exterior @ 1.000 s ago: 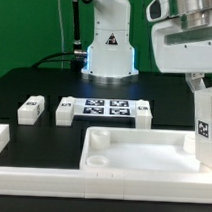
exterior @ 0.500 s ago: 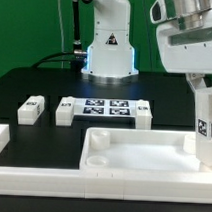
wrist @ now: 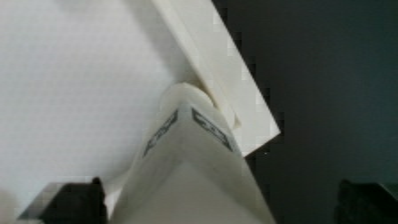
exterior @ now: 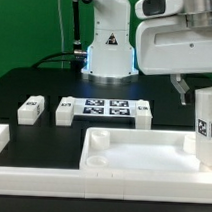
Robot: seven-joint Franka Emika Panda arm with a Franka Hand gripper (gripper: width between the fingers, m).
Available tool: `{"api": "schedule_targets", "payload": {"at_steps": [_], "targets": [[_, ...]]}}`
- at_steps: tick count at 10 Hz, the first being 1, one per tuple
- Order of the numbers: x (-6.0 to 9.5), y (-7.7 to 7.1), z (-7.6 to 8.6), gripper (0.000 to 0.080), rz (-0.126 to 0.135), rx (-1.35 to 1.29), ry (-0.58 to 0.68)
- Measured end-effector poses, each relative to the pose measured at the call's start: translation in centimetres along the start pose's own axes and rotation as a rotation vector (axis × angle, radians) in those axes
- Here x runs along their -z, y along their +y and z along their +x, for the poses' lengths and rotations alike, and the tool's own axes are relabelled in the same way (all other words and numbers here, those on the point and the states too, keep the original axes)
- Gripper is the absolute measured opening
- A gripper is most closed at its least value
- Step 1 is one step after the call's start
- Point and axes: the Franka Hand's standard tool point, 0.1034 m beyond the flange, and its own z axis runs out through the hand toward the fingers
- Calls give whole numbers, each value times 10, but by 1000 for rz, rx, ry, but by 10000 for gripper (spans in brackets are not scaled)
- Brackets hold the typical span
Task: Assemble desk
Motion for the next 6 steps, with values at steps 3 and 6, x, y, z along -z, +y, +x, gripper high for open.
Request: {"api": "schedule_targets", "payload": {"at_steps": [3, 6], "targets": [[4, -2, 4, 649, -91, 491, 5], [4, -2, 4, 620, -91, 456, 8]]}}
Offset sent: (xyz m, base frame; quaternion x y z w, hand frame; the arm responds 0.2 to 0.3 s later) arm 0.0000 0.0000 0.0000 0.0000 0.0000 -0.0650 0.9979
